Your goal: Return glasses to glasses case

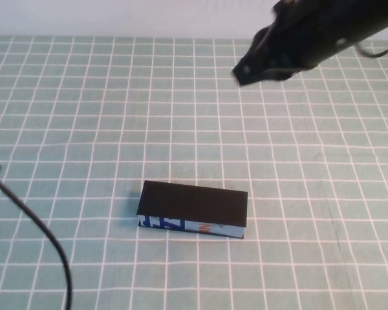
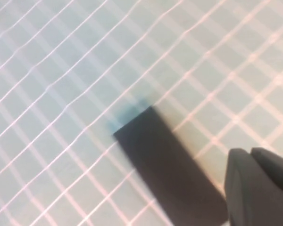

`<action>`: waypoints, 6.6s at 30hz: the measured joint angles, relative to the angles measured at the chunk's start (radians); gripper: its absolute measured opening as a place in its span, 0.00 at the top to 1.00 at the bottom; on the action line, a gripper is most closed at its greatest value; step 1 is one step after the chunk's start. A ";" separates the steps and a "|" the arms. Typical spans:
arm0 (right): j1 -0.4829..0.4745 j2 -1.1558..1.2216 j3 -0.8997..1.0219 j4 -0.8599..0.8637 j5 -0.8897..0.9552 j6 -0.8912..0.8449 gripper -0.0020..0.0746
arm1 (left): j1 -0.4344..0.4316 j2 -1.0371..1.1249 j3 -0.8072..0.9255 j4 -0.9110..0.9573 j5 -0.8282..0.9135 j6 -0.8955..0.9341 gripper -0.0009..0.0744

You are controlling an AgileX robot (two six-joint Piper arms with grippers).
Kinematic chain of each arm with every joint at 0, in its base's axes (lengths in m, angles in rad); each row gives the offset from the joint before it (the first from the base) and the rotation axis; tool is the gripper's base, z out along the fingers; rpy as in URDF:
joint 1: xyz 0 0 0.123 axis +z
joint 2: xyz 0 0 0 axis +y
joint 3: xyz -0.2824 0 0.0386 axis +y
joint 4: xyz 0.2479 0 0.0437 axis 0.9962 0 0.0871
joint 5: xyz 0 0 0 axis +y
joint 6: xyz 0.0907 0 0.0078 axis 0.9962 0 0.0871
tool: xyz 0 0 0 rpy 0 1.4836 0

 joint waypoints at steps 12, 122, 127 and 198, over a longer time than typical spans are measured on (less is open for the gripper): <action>0.000 -0.536 0.407 -0.374 -0.327 0.267 0.99 | 0.080 -0.383 0.000 -0.012 0.031 -0.201 0.99; 0.000 -1.661 1.373 -0.673 -0.449 0.668 0.99 | 0.087 -0.830 0.813 0.226 -0.367 -0.605 0.99; 0.000 -1.661 1.388 -0.673 -0.453 0.668 0.99 | 0.087 -0.830 0.813 0.226 -0.367 -0.605 0.99; -0.441 -1.666 1.793 -0.304 -0.776 0.338 0.99 | 0.087 -0.831 0.813 0.226 -0.367 -0.599 0.99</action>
